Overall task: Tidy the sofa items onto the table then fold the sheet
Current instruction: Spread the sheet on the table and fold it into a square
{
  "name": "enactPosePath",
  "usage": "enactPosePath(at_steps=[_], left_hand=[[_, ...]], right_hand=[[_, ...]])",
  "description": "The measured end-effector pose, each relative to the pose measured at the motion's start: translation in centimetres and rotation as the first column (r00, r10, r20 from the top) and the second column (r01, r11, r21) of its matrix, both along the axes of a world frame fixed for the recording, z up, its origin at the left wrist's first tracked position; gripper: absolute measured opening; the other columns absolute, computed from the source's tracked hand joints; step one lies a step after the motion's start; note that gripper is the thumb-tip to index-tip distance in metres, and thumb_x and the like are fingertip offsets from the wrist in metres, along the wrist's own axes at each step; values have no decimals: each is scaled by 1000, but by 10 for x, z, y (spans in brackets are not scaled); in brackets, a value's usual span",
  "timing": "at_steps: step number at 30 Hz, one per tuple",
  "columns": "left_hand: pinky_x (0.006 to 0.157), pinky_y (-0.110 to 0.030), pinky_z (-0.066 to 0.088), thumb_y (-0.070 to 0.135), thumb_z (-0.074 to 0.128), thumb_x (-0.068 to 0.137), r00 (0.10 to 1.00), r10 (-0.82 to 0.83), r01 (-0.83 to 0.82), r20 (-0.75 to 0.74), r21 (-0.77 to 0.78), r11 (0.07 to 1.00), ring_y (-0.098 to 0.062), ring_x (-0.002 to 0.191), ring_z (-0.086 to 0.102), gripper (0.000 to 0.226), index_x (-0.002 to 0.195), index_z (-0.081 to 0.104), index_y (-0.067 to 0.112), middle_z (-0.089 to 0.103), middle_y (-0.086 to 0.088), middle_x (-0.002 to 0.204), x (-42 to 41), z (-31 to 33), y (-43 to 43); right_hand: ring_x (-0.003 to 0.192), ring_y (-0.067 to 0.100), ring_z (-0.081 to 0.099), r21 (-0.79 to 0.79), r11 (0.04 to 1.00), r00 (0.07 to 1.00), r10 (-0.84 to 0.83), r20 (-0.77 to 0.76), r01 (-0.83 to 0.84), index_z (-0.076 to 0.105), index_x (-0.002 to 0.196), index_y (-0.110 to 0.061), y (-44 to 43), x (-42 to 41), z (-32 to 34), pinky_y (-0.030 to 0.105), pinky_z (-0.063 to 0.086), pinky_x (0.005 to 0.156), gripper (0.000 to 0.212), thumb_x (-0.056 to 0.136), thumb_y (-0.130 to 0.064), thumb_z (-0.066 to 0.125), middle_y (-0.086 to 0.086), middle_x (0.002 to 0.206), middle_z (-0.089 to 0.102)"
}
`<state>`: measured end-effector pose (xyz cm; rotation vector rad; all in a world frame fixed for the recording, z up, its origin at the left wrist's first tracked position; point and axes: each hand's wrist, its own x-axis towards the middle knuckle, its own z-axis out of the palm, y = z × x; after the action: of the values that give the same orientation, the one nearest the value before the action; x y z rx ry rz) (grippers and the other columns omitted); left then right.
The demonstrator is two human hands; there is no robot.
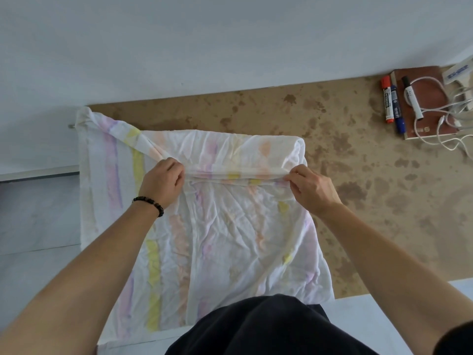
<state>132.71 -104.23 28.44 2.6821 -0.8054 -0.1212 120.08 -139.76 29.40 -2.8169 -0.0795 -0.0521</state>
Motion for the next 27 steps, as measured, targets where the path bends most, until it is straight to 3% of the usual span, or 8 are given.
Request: enactPosePath(at_steps=[3, 6, 13, 16, 18, 22, 24, 27], left_hand=[[56, -38, 53, 1, 67, 80, 999, -46, 47, -24, 72, 996, -31, 81, 60, 2, 81, 66, 1, 62, -11, 91, -4, -7, 7], [56, -38, 54, 4, 70, 77, 998, -63, 65, -25, 85, 994, -31, 83, 60, 5, 80, 69, 0, 62, -11, 94, -5, -12, 6], [54, -41, 54, -3, 68, 78, 999, -51, 52, -9, 139, 989, -35, 82, 60, 2, 77, 68, -4, 61, -16, 93, -4, -13, 3], [55, -37, 50, 0, 65, 76, 1000, -14, 13, 5, 134, 991, -33, 79, 58, 4, 78, 63, -1, 59, -15, 88, -4, -5, 1], [54, -36, 45, 2, 63, 75, 999, 43, -46, 31, 88, 995, -32, 75, 55, 7, 78, 58, 1, 56, -14, 82, 1, 5, -2], [52, -38, 40, 4, 61, 78, 972, 210, -204, 104, -66, 977, -33, 74, 51, 10, 81, 52, 2, 54, -17, 80, 30, 28, -16], [54, -39, 39, 7, 58, 83, 952, 289, -277, 101, -120, 953, -35, 74, 51, 9, 86, 54, 0, 56, -19, 82, 54, 39, -27], [58, -41, 39, 6, 53, 84, 940, 330, -324, 79, -87, 942, -37, 74, 52, 11, 92, 53, 0, 56, -22, 87, 96, 45, -42]], right_hand=[[65, 24, 64, -13, 998, 997, 53, -53, -53, 77, 90, -14, 4, -4, -1, 26, 45, 39, 16, 75, -9, 77, 4, 85, 66], [78, 29, 65, -52, 997, 982, 44, -183, -54, 76, 97, -12, 5, -5, -1, 35, 51, 45, 26, 71, -12, 75, 7, 94, 65], [98, 25, 58, -227, 973, 950, -36, -309, -37, 70, 106, -9, 5, -2, -6, 40, 52, 59, 23, 91, -11, 52, 4, 110, 58], [84, 26, 63, -177, 984, 975, -47, -218, 8, 73, 95, -8, 5, 3, 5, 36, 52, 51, 15, 85, -11, 62, 3, 98, 62], [67, 27, 65, -82, 995, 997, -64, -31, 62, 75, 84, -10, 2, 6, 14, 30, 48, 42, 10, 74, -8, 72, 3, 85, 65], [64, 22, 63, 1, 963, 938, -262, 226, 269, 76, 87, -17, -7, 37, 36, 22, 41, 46, 11, 78, -16, 70, -1, 86, 66], [66, 24, 63, 19, 945, 917, -323, 234, 328, 76, 94, -19, -16, 62, 45, 23, 41, 52, 14, 85, -22, 65, 0, 92, 66], [76, 30, 65, -14, 940, 935, -337, 109, 341, 73, 104, -20, -36, 104, 48, 27, 41, 60, 24, 93, -34, 57, 2, 104, 64]])
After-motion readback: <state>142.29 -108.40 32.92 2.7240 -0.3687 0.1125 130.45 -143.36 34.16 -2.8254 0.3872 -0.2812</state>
